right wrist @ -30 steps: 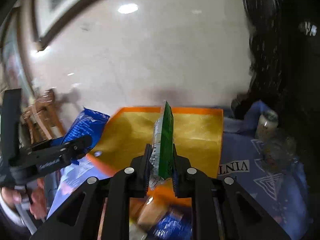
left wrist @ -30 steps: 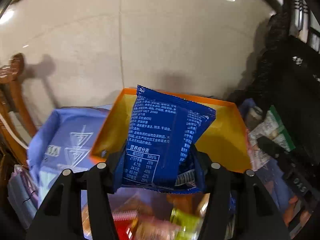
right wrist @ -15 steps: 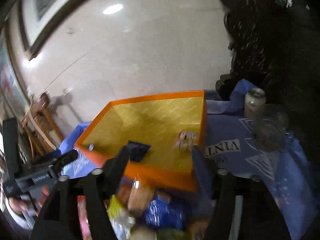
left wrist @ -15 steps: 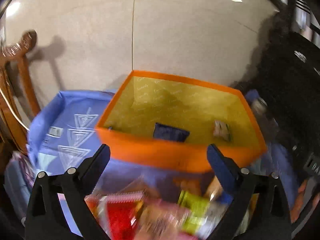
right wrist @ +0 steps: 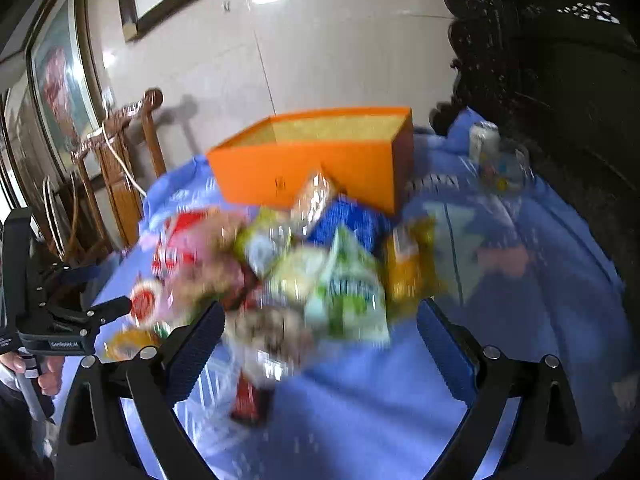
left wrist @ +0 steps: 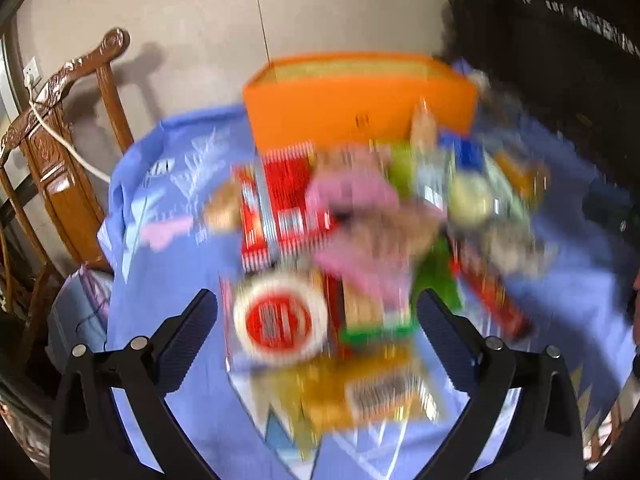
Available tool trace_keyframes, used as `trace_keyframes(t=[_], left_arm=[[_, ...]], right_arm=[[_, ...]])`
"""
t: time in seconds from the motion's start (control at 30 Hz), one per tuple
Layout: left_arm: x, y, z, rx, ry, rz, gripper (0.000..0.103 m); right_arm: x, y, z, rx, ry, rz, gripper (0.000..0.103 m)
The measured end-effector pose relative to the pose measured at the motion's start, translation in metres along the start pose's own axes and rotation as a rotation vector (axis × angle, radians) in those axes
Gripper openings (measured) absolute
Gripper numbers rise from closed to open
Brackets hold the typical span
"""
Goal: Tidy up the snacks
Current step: 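Grasp the yellow barcode bread bag with the left gripper while the right grasps the chocolate bar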
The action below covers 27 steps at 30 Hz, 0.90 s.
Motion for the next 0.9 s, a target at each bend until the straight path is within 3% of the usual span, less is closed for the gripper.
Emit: trace_keyframes(t=[0.13,0.4,0.47,0.6,0.63,0.7,0.77,0.9], left_arm=[[0.032,0.013,0.008,0.042,-0.056,-0.064,0.098],[0.043,0.040,0.020,0.069,-0.141,-0.138,0.098],[0.047,0.045,0.022,0.029,-0.143,-0.137,0.086],[0.052,0.041,0.023,0.023,-0.129,-0.110,0.077],[0.054,0.040,0.023,0.016,-0.120,-0.106,0.076],[0.056,0.038,0.022,0.014,-0.119,-0.109,0.075],[0.057,0.037,0.019,0.026,-0.125,-0.113,0.075],[0.056,0.037,0.012,0.038,-0.132,-0.111,0.075]], right_arm=[[0.026,-0.002,-0.001,-0.030,0.029,-0.007,0.097],[0.057,0.008,-0.006,-0.048,0.025,-0.061,0.097],[0.062,0.014,-0.010,-0.038,0.007,-0.084,0.097],[0.065,0.027,-0.027,-0.026,-0.048,-0.125,0.095],[0.065,0.031,-0.033,-0.021,-0.065,-0.136,0.092],[0.062,0.042,-0.045,-0.035,-0.096,-0.166,0.070],[0.059,0.057,-0.057,-0.029,-0.114,-0.209,0.054],[0.056,0.087,-0.073,0.034,-0.151,-0.281,0.038]])
Point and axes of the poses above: each gripper's, at about its wrist camera, not at the fingertips, and y roughly the way its jaws point, z to its right, x to its underside, the point moved 6 cm from there along y, roughly the way its jaws point, and after that the axes turned 14 degrees about -z, right-handed, at the moved point
